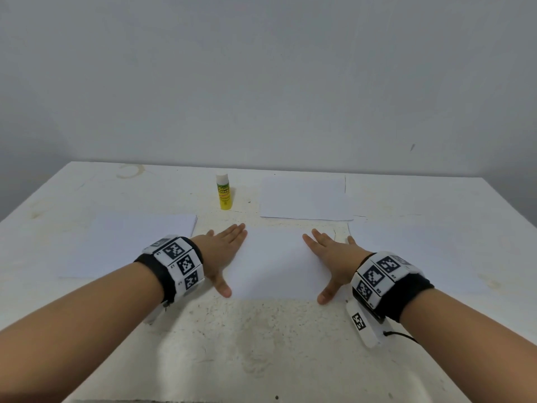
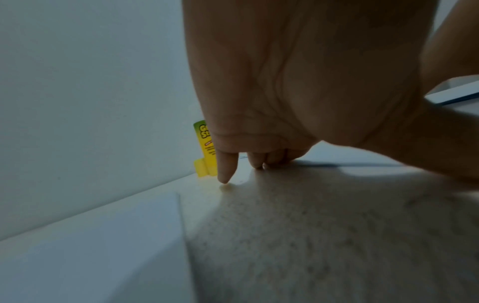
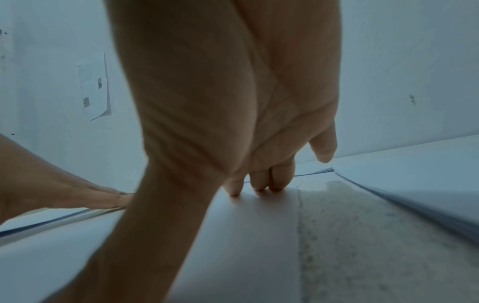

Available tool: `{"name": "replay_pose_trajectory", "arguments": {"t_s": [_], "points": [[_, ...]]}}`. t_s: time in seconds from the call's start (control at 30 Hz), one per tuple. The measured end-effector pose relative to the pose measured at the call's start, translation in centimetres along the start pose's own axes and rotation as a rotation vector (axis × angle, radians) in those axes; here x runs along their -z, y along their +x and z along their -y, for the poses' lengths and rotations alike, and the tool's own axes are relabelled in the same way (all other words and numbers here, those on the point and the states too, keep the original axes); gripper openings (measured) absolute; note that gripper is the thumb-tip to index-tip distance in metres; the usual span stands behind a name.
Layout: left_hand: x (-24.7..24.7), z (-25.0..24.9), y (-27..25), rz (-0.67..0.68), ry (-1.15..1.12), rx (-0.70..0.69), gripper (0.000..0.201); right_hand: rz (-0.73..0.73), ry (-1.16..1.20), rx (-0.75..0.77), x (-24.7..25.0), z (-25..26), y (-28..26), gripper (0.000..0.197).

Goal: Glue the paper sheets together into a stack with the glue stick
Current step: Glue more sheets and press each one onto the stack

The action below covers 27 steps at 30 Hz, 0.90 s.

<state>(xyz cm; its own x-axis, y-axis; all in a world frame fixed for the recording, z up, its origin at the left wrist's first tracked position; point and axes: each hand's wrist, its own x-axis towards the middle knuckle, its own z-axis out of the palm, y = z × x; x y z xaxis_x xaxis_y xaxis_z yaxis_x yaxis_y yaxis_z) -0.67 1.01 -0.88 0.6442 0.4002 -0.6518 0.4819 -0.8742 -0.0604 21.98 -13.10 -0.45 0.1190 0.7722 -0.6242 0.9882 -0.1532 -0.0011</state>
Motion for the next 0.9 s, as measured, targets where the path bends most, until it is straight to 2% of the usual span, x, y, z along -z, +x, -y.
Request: {"name": "replay_pose_trajectory", "arguments": {"t_s": [0.23, 0.43, 0.57, 0.8, 0.9], "points": [[0.0, 0.1, -0.3, 0.002, -0.001, 0.034, 0.143, -0.037, 0.009, 0.002, 0.0, 0.0, -0.1, 0.14], [-0.3, 0.3, -0.2, 0.015, -0.051, 0.033, 0.144, -0.055, 0.174, 0.065, 0.2, -1.4, -0.3, 0.131], [-0.3, 0.4, -0.1, 0.022, -0.08, 0.034, 0.144, -0.074, 0.174, 0.051, -0.1, -2.4, -0.2, 0.13], [-0.4, 0.3, 0.0, 0.048, -0.085, 0.105, 0.147, -0.106, 0.261, -0.03, -0.1, -2.0, -0.5, 0.149], [-0.4, 0.4, 0.0, 0.058, -0.125, 0.103, 0.147, -0.142, 0.288, -0.016, 0.0, -1.9, -0.6, 0.155]]}}
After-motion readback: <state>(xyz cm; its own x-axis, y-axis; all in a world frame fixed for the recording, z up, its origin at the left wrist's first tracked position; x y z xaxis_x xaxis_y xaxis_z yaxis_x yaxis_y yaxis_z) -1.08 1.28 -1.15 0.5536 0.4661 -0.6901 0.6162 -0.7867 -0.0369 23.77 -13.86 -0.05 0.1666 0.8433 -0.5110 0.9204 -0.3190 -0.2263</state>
